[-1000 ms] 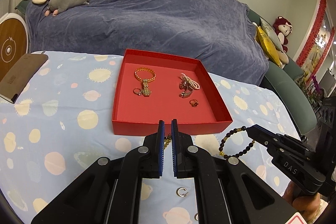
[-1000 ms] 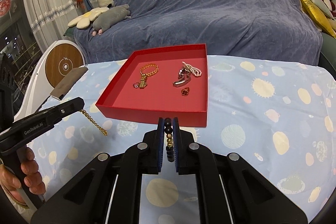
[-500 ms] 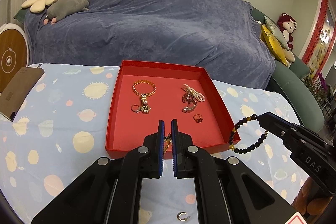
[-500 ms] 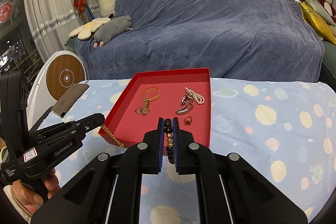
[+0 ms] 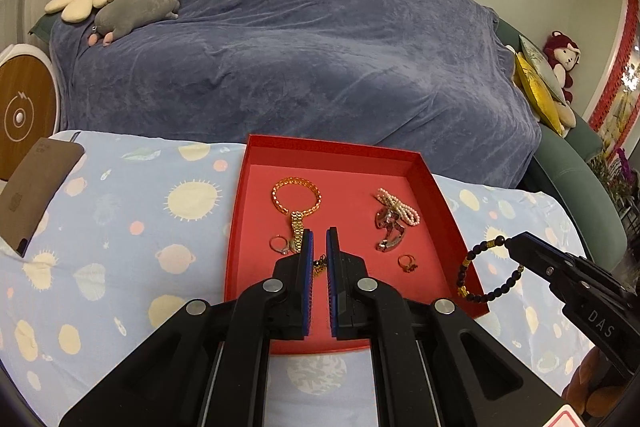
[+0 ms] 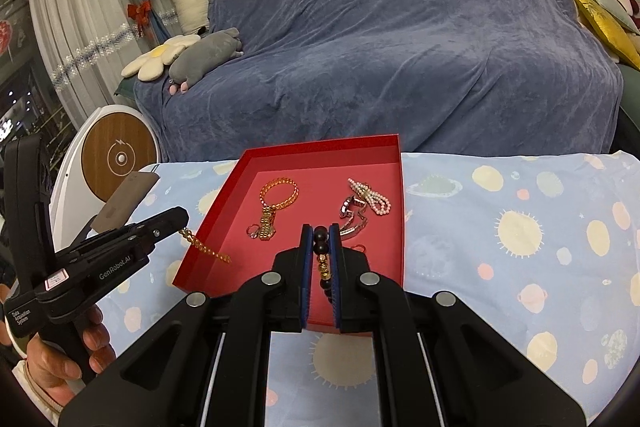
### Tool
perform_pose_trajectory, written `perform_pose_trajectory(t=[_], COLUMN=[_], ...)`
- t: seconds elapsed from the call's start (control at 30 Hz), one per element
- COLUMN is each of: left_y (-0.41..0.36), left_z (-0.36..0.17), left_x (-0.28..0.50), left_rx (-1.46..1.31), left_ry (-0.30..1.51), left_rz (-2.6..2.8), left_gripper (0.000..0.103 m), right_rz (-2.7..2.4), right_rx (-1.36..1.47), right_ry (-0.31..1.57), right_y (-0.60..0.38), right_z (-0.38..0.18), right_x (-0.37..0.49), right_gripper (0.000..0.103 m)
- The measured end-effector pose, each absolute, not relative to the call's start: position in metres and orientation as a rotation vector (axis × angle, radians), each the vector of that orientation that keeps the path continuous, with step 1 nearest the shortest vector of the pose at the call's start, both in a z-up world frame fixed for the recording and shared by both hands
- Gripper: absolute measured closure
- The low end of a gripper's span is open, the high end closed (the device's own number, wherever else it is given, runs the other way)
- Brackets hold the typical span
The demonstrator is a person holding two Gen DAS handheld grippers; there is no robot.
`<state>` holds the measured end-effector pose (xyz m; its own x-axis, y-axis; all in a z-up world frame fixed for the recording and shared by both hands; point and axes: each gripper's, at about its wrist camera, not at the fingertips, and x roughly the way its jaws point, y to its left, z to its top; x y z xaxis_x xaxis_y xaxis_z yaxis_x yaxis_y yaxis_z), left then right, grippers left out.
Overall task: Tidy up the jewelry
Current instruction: 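Carry the bracelet and gold chain into the red box with both tools, then open both tools to release the items and withdraw from the box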
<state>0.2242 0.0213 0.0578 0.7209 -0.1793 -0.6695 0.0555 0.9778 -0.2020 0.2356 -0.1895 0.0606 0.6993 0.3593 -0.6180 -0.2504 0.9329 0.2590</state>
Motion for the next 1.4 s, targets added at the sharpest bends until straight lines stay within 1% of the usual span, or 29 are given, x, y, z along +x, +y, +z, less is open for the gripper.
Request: perform_pose_trajectory(t=[0.27, 0.67, 0.87, 0.9, 0.97, 1.0, 1.03, 1.1, 1.17, 1.33, 1.4], left_y=[0.017, 0.023, 0.025, 0.025, 0.025, 0.026, 0.027, 0.030, 0.034, 0.036, 0.032], left_z=[0.065, 0.031, 0.018, 0.017, 0.015, 0.014, 0.015, 0.019, 0.025, 0.043, 0.050], left_x=[0.247, 0.267, 0.270, 0.270, 0.270, 0.270, 0.269, 0.266, 0.264, 0.250, 0.242], left_rx=[-0.150, -0.120, -0.125, -0.127, -0.126, -0.129, -0.136, -0.155, -0.187, -0.222, -0.206], left_ry=[0.732, 0.814, 0.853, 0.851, 0.861, 0.865, 0.861, 0.851, 0.847, 0.810, 0.794], left_rz=[-0.133, -0.110, -0.105, -0.102, -0.094, -0.083, -0.070, -0.060, -0.068, -0.070, -0.070], left_gripper=[0.099, 0.098, 0.098, 0.096, 0.087, 0.069, 0.056, 0.054, 0.053, 0.052, 0.050], right_rz=[0.381, 0.379, 0.316, 0.304, 0.293, 0.288, 0.282, 0.276, 0.272, 0.266, 0.262], right_rx=[0.154, 0.169, 0.112, 0.106, 0.111, 0.113, 0.112, 0.108, 0.103, 0.103, 0.115], right_ry=[0.732, 0.840, 0.861, 0.860, 0.864, 0.864, 0.860, 0.844, 0.825, 0.776, 0.760], right_y=[-0.167, -0.149, -0.155, -0.157, -0.162, -0.164, -0.166, -0.172, -0.177, -0.195, -0.202], right_z=[0.056, 0.007, -0.008, -0.009, -0.010, -0.009, -0.007, 0.002, 0.012, 0.037, 0.045], right_x=[0.258, 0.285, 0.288, 0.289, 0.290, 0.289, 0.288, 0.284, 0.278, 0.253, 0.240], right_gripper=[0.096, 0.096, 0.096, 0.094, 0.092, 0.092, 0.091, 0.083, 0.078, 0.074, 0.069])
